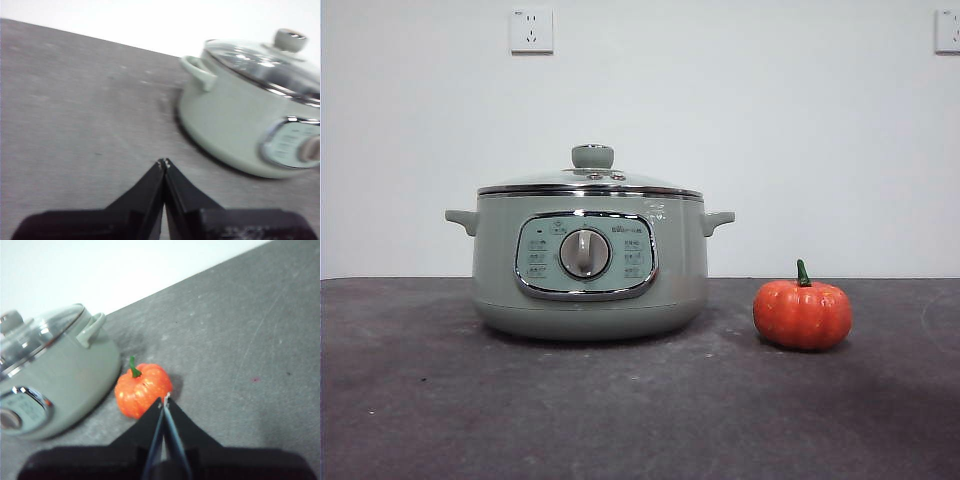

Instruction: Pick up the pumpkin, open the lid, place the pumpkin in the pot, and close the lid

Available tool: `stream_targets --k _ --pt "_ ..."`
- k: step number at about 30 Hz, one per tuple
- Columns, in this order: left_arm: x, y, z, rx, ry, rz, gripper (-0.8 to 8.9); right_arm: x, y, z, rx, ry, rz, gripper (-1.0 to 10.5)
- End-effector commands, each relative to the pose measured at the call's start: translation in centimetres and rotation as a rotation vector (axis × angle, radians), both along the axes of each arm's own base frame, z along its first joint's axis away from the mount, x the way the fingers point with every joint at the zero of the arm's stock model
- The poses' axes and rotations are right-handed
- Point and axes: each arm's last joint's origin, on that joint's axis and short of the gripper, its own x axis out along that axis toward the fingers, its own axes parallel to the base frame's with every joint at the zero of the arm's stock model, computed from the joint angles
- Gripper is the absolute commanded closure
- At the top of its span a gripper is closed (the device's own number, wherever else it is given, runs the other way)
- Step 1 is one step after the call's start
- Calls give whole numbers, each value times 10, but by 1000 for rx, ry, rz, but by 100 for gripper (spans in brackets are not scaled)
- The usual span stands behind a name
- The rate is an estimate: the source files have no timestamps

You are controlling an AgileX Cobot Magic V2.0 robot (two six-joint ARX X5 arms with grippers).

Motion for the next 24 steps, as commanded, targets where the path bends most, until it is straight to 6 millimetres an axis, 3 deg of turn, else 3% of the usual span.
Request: stream_targets --k 1,8,16,24 --pt "-1 -1 3 -41 7 -39 822 -2 0 19 56 -40 -4 958" --pt "-12 -1 38 -36 -16 -15 821 -1 0 63 52 -70 6 958" --pt "-32 -2 93 -22 -48 -23 821 12 5 116 -57 39 176 958" --pt "-24 -7 149 56 41 -229 822 25 10 163 -189 195 418 958"
